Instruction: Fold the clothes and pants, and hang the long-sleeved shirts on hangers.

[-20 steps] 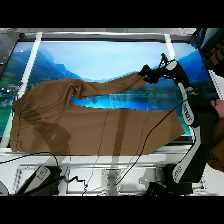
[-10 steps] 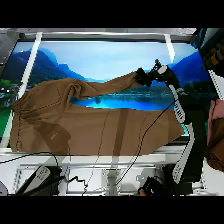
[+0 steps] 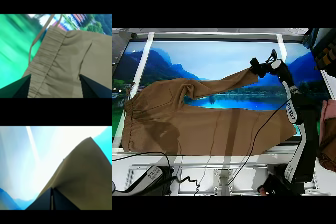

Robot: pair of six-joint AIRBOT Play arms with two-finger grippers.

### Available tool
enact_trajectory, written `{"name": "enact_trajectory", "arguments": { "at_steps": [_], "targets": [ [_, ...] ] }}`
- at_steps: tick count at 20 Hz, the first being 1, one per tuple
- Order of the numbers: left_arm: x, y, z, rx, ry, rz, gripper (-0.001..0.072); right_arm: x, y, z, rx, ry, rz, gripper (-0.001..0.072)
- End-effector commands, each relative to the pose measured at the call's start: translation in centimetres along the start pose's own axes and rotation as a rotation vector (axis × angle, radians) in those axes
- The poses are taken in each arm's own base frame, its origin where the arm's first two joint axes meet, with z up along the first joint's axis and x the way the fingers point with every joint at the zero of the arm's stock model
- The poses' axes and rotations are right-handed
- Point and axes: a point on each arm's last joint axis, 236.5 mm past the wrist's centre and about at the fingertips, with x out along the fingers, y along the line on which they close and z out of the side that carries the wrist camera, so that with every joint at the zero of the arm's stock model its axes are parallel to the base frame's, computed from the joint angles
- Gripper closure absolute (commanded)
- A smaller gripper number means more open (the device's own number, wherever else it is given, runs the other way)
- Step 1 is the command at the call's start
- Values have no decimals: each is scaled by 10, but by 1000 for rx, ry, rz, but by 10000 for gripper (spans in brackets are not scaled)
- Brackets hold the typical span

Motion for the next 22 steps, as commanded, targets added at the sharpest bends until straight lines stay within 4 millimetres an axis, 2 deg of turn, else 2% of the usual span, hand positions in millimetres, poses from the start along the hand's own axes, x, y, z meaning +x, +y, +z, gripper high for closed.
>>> {"name": "enact_trajectory", "arguments": {
  "at_steps": [1, 3, 5, 8, 12, 14, 16, 20, 22],
  "targets": [
    [2, 2, 4, -2, -17, 5, 18, -29, 12, 15, -117, -33, -50, 697],
    [2, 2, 4, -2, -16, 6, 19, -56, 19, 23, -237, -40, -87, 697],
    [4, 3, 4, -5, -13, 7, 18, -91, 32, 24, -393, -19, -110, 698],
    [12, 6, 0, 2, 8, 9, 18, -156, 43, 36, -563, -25, -174, 698],
    [20, 9, -6, 40, 33, 9, 18, -242, 65, 73, -582, -179, -190, 697],
    [23, 10, -7, 95, 41, 9, 18, -265, 67, 77, -578, -198, -197, 697],
    [29, 13, -10, 134, 55, 8, 18, -265, 58, 66, -568, -150, -213, 697],
    [52, 20, -30, 114, 136, 3, 17, -233, 15, 37, -514, -5, -263, 697],
    [64, 16, -45, 139, 195, -28, 17, -215, -4, 27, -488, 48, -282, 697]
  ]
}}
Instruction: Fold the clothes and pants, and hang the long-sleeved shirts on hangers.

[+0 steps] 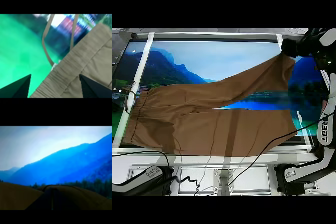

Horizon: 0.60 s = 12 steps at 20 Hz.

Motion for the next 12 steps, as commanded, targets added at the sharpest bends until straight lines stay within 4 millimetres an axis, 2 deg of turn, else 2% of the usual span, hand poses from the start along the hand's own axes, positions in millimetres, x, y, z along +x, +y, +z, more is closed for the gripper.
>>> {"name": "enact_trajectory", "arguments": {
  "at_steps": [1, 3, 4, 8, 11, 12],
  "targets": [
    [23, -11, -20, 60, 89, -57, 18, 29, -12, -34, 33, 115, -11, 697],
    [33, -22, -28, 101, 119, -86, 18, 40, -14, -41, 46, 139, -8, 697],
    [36, -22, -31, 109, 132, -83, 18, 42, -15, -42, 57, 143, -9, 697],
    [36, -1, -30, 64, 250, -122, 27, 42, -15, -41, 59, 139, -10, 696],
    [40, 3, -18, 183, 334, -199, 30, 42, -15, -41, 60, 138, -10, 696],
    [46, 5, -15, 197, 342, -207, 70, 42, -15, -41, 60, 140, -9, 696]
  ]
}}
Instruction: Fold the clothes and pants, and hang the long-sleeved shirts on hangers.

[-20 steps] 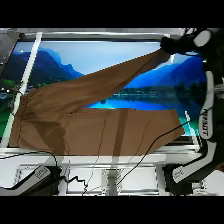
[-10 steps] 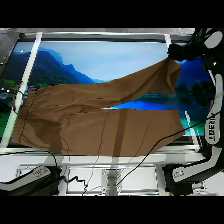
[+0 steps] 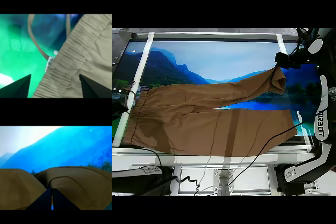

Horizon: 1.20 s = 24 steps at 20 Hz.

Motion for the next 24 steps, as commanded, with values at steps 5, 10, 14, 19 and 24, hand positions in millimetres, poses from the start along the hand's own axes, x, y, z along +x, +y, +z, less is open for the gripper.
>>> {"name": "enact_trajectory", "arguments": {
  "at_steps": [5, 10, 14, 19, 24],
  "targets": [
    [41, -24, 11, 105, 130, -336, 75, 1, 1, -1, 6, 4, 7, 697],
    [76, -16, 2, 125, 170, -377, 75, 1, 3, -1, 9, 4, 14, 696],
    [86, -31, -9, 143, 227, -412, 74, 1, 2, -1, 9, 2, 13, 696],
    [94, -75, -29, 254, 335, -501, 373, 1, 2, 0, 8, -1, 13, 696],
    [101, -89, -1, 264, 258, -438, 680, 2, -3, 4, 89, -18, -6, 697]
  ]
}}
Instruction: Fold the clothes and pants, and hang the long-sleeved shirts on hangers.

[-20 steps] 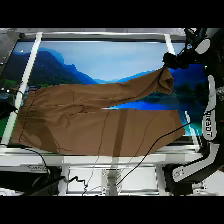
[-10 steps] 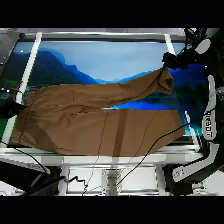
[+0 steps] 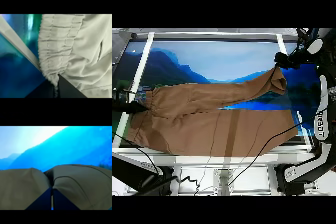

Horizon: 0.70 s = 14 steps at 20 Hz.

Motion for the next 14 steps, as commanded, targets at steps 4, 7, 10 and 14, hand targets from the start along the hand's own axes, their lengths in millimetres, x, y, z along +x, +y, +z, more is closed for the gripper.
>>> {"name": "enact_trajectory", "arguments": {
  "at_steps": [4, 7, 10, 14],
  "targets": [
    [-26, 2, 63, -9, -209, 177, 680, 15, -24, 30, 46, -128, -76, 696],
    [-30, -10, 75, 28, -234, 202, 679, 31, -43, 39, 84, -162, -108, 321],
    [-25, -21, 80, 53, -226, 198, 679, 24, -79, 28, 132, -108, -153, 310],
    [-17, -31, 82, 67, -212, 189, 679, 6, -139, -26, 159, 114, -214, 322]
  ]
}}
